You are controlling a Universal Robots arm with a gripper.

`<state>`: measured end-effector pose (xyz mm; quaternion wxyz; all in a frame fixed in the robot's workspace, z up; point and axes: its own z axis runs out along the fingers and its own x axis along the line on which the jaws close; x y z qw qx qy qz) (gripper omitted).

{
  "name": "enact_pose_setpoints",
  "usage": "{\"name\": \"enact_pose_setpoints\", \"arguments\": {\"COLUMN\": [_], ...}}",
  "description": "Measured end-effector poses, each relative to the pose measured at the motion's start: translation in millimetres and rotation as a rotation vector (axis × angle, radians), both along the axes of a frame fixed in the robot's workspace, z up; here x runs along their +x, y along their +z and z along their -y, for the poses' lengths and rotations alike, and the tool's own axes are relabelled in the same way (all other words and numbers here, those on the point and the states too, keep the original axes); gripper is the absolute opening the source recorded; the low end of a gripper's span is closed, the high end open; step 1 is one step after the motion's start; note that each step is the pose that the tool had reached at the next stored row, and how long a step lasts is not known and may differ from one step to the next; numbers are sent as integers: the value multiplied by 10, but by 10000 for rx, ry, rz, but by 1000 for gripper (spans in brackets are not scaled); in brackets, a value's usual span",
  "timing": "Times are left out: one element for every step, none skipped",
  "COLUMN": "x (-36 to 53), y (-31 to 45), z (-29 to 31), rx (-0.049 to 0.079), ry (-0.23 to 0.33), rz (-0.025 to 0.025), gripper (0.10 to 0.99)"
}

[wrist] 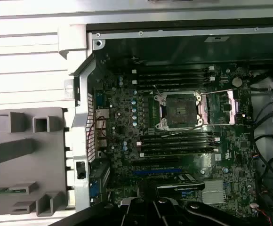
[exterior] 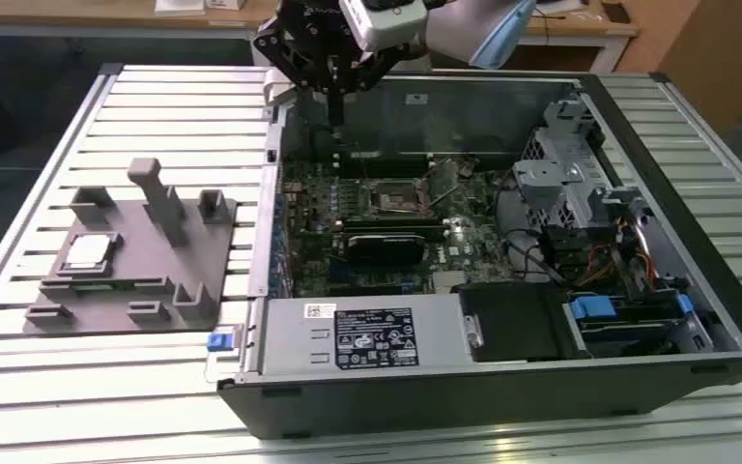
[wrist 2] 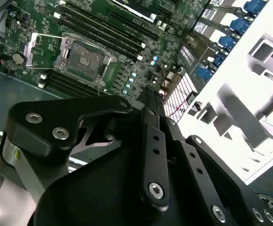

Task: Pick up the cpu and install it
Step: 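Reach for the cpu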

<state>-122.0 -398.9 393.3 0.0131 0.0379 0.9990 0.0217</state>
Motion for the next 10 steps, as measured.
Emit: {"name": "enact_pose_setpoints", "arguments": {"x": [0, 0, -1, -4, -7, -12, -17, -24, -30, -37], "y": [0, 0, 0, 1, 1, 0, 0, 0, 0, -1], "z": [0, 0, 0, 0, 0, 0, 0, 0, 0, 0], "rx": [0, 0, -1, -1, -2, 0, 0, 0, 0, 0], "ry": [0, 0, 0, -1, -1, -1, 0, 0, 0, 0], "rz": [0, 0, 0, 0, -1, 0, 0, 0, 0, 1], "gripper": [106, 106, 106, 106, 106, 106, 106, 106, 106, 106]}}
